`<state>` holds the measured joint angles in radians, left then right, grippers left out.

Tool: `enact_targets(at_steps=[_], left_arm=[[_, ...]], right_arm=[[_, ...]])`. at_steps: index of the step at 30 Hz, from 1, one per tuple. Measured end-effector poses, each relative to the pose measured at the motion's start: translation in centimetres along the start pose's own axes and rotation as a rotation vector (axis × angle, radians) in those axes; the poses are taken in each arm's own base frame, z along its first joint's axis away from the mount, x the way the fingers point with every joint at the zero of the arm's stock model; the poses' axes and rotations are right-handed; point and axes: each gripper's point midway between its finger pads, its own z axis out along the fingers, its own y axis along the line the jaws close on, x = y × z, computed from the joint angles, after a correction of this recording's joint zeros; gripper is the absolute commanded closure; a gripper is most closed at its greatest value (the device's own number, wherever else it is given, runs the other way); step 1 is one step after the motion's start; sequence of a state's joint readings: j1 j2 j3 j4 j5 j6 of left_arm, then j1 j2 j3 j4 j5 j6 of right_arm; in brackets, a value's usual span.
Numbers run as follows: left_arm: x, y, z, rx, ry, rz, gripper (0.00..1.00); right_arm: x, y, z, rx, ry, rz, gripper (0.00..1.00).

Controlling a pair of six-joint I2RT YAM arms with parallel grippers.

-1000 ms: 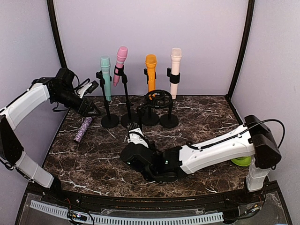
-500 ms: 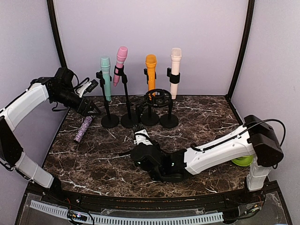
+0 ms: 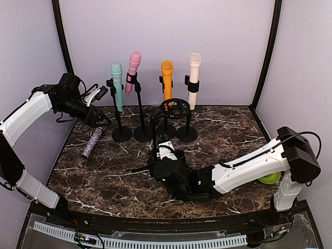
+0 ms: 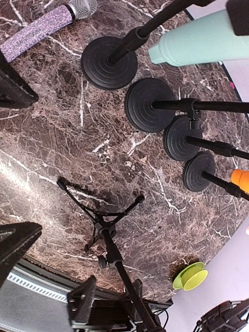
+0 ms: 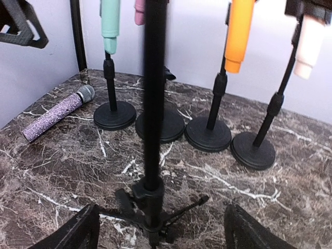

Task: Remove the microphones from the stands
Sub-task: Adjust the microphone stand at the center of the board.

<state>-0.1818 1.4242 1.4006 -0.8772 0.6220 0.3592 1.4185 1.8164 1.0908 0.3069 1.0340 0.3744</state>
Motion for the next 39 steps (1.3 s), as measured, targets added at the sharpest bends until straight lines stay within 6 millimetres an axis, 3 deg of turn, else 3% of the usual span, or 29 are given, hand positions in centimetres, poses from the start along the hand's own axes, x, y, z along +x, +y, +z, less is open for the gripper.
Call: enact_targets(at_steps=[4,10,17,22,26,28,30,39], left_arm=[[-0.2,-0.5,-0.5,0.002,-0.014,0.025,0.23],[-0.1,-1.0,-0.9,0.012,-0.016,0.043,0.22],[-0.3,-1.5,-1.3,0.023,-0.027,0.055,0.22],[-0.4,-1.9,-1.6,0.028,-0.040,0.063,0.22],[-0.5,-2.0,-1.8,0.026,-0.046,0.069,0.22],[-0.6,-2.1,-1.9,0.025,-0.047,0.071,0.22],[-0.6,-2.1,-1.9,0.024,-0.048,0.073,0.22],[-0.4,-2.1,-1.8,0.027,-0.044,0.074,0.22]], right_arm=[[-1.1,2.3,0.1,-0.003,-0.027,0.050,0.08],[-1.1,3.5,1.6,0.058,-0.050,0.096,0.16],[2.5,2.9,3.4,0.126,-0.006,0.035,0.36],[2.0,2.6,3.9,0.140,-0.029,0.029,0.54],[1.6,2.5,3.9,0.131,-0.065,0.014,0.65],[1.7,2.4,3.7,0.120,-0.084,0.003,0.65],[1.8,2.3,3.6,0.110,-0.099,-0.001,0.78],[2.4,2.1,1.2,-0.142,-0.144,-0.056,0.83]])
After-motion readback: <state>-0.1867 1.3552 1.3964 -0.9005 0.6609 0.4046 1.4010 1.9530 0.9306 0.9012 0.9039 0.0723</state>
